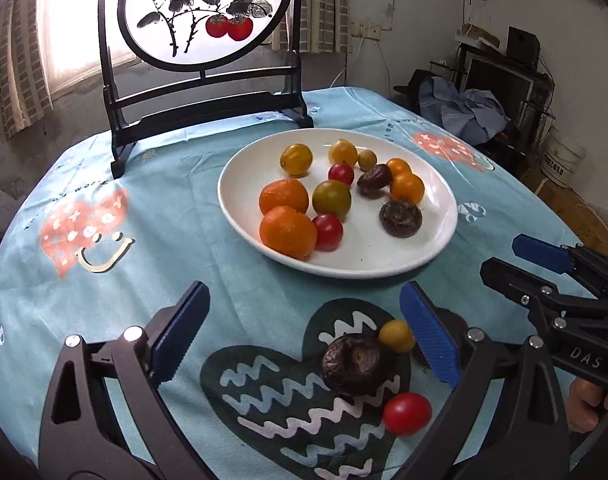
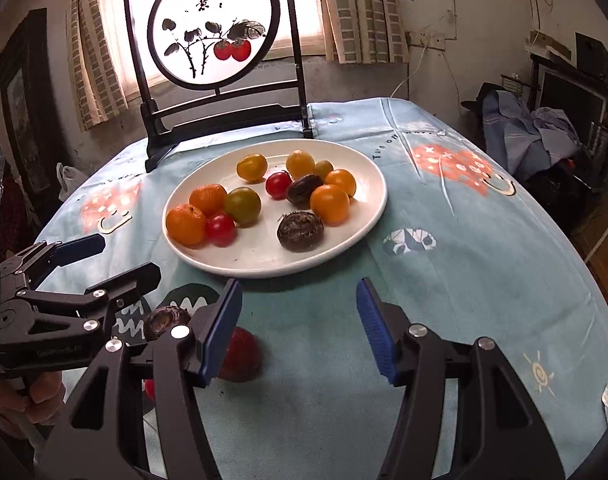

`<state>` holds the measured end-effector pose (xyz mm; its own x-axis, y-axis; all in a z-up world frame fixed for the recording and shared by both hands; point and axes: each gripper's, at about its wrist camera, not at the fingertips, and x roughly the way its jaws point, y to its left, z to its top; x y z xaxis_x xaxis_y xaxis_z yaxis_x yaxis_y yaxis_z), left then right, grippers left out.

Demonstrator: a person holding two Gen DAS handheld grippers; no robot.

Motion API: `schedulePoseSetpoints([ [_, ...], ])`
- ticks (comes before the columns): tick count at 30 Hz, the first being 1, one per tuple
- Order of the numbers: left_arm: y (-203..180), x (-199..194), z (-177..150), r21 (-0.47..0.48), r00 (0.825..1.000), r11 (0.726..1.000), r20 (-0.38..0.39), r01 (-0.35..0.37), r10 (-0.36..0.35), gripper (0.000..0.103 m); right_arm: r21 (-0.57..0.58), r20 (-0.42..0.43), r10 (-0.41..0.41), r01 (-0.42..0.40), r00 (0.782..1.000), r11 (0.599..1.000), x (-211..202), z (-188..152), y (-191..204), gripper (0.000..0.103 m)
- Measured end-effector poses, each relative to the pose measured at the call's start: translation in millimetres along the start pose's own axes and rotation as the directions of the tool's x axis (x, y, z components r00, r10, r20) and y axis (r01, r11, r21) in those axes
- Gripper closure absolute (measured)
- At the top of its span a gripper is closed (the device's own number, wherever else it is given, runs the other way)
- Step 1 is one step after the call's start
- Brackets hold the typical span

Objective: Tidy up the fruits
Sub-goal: 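Move both open tools back to the remaining fruits, then grasp the red plum with the right tool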

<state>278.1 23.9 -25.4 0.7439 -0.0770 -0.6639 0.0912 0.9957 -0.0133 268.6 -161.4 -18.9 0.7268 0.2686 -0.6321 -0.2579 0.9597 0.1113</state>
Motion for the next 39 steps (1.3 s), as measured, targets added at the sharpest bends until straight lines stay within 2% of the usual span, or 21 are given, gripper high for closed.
schedulePoseSetpoints([
  [3, -1.6, -2.5, -2.5, -0.012, 0.999, 0.999, -0.002, 0.039, -0.039, 0.005, 0.017, 0.008, 0.013, -0.013, 1.000, 1.000, -1.7, -3.5, 5.0, 0.043],
  [7, -4.5, -0.6, -5.0, 0.013, 1.000, 1.000, -0.023, -0.002, 0.003, 0.005, 0.013, -0.034, 0.003, -0.003, 0.999, 1.000, 6.0, -7.8, 7.7, 0.043],
  [11, -1.7, 5.2, -6.9, -0.001, 0.999, 1.000, -0.047, 0.005, -0.005, 0.005, 0.014, -0.047, 0.040, -0.040, 0.998, 0.999, 7.4, -8.2, 8.8, 0.043],
  [13, 0.3, 6.1, -6.5, 0.006, 0.999, 1.000, -0.046, -0.019, 0.019, 0.005, 0.000, -0.058, 0.031, -0.031, 0.998, 1.000, 7.8, -9.5, 10.9, 0.043],
  [17, 12.7, 7.9, -9.3, -0.003, 0.996, 0.997, -0.061, -0.073, 0.072, 0.005, -0.024, -0.109, 0.075, -0.079, 0.991, 0.997, 13.5, -13.4, 18.4, 0.043],
  [19, 23.5, 8.2, -13.2, -0.032, 0.992, 0.993, -0.071, -0.110, 0.108, 0.005, -0.055, -0.149, 0.072, -0.081, 0.986, 0.995, 18.4, -18.5, 24.0, 0.043],
  [22, 39.1, 15.5, -14.2, -0.104, 0.989, 0.989, -0.114, -0.102, 0.090, 0.005, -0.072, -0.193, 0.083, -0.099, 0.978, 0.992, 26.5, -22.8, 28.8, 0.043],
  [25, 46.3, 18.5, -14.6, -0.130, 0.987, 0.985, -0.128, -0.113, 0.096, 0.005, -0.087, -0.237, 0.074, -0.097, 0.969, 0.991, 33.6, -28.2, 31.8, 0.043],
  [28, 49.0, 20.4, -15.3, -0.146, 0.987, 0.985, -0.140, -0.095, 0.075, 0.005, -0.100, -0.246, 0.073, -0.100, 0.967, 0.990, 36.5, -31.4, 33.6, 0.043],
  [33, 41.9, 18.6, -15.6, -0.126, 0.989, 0.989, -0.136, -0.081, 0.063, 0.005, -0.098, -0.228, 0.068, -0.092, 0.971, 0.991, 36.9, -31.6, 32.4, 0.049],
  [39, 33.2, 19.0, -16.7, -0.078, 0.987, 0.991, -0.129, -0.106, 0.095, 0.005, -0.132, -0.202, 0.039, -0.066, 0.979, 0.989, 37.8, -31.4, 37.4, 0.050],
])
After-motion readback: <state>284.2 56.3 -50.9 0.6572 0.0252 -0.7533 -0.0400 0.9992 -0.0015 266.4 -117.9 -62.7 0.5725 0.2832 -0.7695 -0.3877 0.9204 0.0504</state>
